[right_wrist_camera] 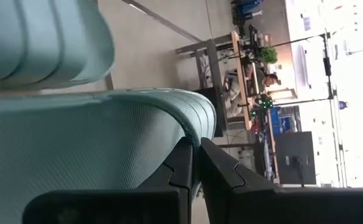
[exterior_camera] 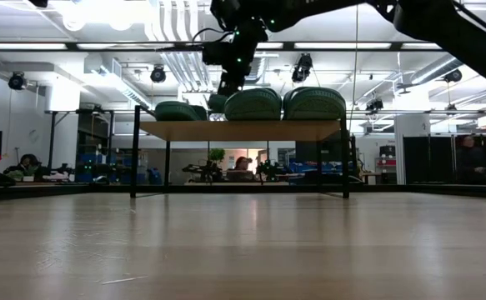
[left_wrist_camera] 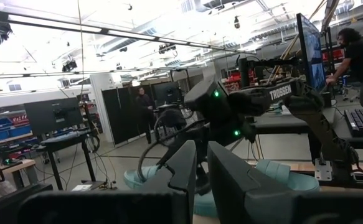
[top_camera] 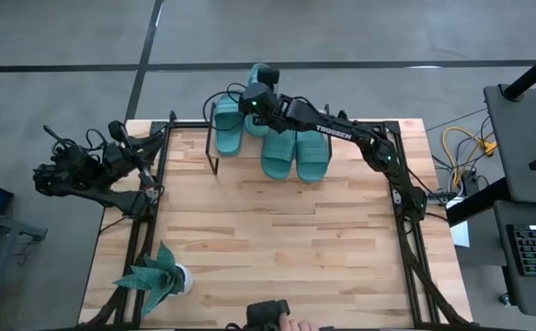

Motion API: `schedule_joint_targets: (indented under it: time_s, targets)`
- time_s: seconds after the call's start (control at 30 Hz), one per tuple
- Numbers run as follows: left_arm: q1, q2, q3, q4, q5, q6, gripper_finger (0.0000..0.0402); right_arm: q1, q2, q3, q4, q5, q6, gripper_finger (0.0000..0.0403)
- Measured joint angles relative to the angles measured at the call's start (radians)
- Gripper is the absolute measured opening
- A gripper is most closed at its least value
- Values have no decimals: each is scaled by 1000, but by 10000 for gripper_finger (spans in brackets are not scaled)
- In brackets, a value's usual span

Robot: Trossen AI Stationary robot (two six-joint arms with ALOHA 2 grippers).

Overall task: Pick and place slides into the shelf
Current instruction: Put the green slide on the shelf

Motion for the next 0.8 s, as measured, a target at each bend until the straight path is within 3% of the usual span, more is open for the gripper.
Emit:
schedule_joint_targets:
  time_s: [0.8]
  targets:
    - [0,0,0,0,0,0,27,28,0,-79,-6,-51,31,11]
